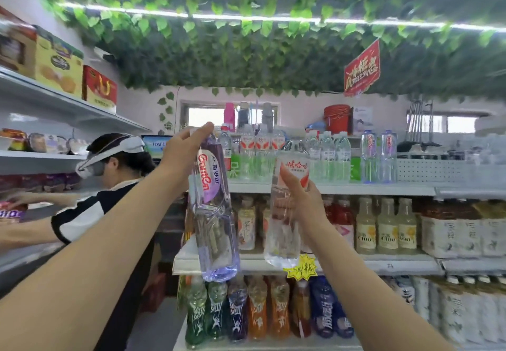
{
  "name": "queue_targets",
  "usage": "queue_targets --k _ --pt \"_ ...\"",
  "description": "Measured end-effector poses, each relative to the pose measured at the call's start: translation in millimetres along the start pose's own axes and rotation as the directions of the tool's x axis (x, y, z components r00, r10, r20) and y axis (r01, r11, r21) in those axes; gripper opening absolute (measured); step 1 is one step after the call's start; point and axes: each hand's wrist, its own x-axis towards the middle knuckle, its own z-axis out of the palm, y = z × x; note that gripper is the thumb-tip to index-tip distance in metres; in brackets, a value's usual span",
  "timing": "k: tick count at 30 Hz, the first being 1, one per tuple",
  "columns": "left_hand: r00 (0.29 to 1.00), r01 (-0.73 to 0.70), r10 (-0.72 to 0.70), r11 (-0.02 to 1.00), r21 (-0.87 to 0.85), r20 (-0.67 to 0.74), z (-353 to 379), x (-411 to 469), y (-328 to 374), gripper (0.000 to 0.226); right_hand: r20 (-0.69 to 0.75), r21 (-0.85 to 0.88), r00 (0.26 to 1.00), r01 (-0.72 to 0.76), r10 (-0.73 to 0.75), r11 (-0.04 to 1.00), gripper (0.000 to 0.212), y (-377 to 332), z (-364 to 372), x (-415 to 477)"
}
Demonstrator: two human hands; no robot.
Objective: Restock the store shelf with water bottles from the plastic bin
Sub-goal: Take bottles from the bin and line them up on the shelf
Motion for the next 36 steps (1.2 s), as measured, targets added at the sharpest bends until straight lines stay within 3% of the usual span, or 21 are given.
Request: queue_targets --k 4,9,10,13,14,18,21,29,34,36 --pt "0.995 0.002 -0.001 1.0 -0.011 0.101 -35 58 -15 0.034 -0.046 -0.051 0.999 -0.032 0.03 0.998 0.056 20 49 35" --pt "0.987 -0.037 0.043 0.998 -0.043 0.157 -60 118 -28 0.036 -0.048 -0.158 0.999 -0.015 0.008 0.987 0.028 33 77 72" --pt "0.984 -0.043 0.05 0.998 -0.043 0.168 -63 124 -31 0.034 -0.049 -0.165 0.999 -0.004 -0.004 0.986 0.03 35 82 77" --pt "0.977 -0.032 0.048 0.996 -0.078 0.206 -67 142 -43 0.022 -0.089 -0.206 0.996 0.005 -0.024 0.979 0.066 42 92 92" --pt "0.976 -0.024 0.043 0.996 -0.089 0.211 -68 148 -46 0.021 -0.099 -0.212 0.995 0.004 -0.025 0.977 0.068 43 95 96" --pt "0.972 -0.009 0.033 0.995 -0.104 0.233 -72 168 -56 0.025 -0.07 -0.244 0.996 0.038 -0.057 0.969 0.038 47 101 112" --pt "0.966 -0.006 0.032 0.995 -0.101 0.256 -73 184 -63 0.04 -0.061 -0.279 0.994 0.07 -0.091 0.958 0.042 49 107 125" --pt "0.964 -0.03 0.045 0.998 -0.059 0.263 -66 234 -81 0.041 -0.028 -0.288 0.991 0.12 -0.133 0.95 0.025 64 117 191" --pt "0.973 -0.03 0.033 0.999 -0.018 0.23 -43 263 -90 0.047 -0.048 -0.188 0.991 0.11 -0.121 0.976 0.051 73 117 256" --pt "0.976 -0.032 0.033 0.999 -0.007 0.216 -33 275 -95 0.041 -0.057 -0.181 0.989 0.124 -0.136 0.976 0.045 73 115 283"
